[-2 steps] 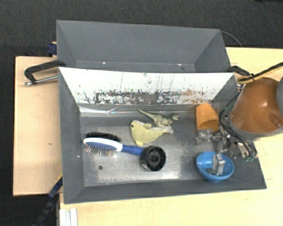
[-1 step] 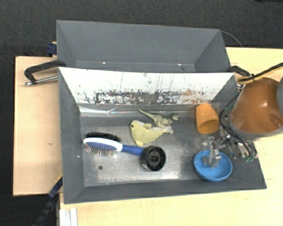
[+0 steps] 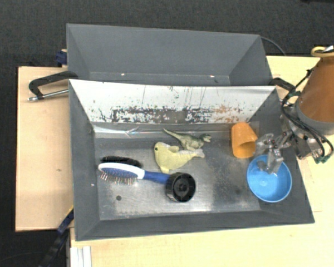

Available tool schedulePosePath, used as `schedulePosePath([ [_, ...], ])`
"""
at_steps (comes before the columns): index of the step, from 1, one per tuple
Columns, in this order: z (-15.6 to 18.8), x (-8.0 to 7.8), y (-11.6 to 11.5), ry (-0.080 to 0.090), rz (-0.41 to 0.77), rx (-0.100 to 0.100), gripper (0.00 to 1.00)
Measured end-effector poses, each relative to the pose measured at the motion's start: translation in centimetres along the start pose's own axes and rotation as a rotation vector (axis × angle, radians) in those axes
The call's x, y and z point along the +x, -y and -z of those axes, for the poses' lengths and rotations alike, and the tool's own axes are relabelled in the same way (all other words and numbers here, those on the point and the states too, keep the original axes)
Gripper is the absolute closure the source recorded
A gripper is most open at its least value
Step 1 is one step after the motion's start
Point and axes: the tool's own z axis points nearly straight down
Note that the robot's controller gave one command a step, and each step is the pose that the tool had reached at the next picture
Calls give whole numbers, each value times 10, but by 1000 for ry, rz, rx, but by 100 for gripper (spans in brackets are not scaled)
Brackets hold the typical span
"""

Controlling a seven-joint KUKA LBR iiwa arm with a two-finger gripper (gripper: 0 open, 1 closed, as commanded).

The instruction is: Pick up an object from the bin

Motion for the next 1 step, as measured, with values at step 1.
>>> schedulePosePath([
  [1,156,-10,9,2,76,1,100],
])
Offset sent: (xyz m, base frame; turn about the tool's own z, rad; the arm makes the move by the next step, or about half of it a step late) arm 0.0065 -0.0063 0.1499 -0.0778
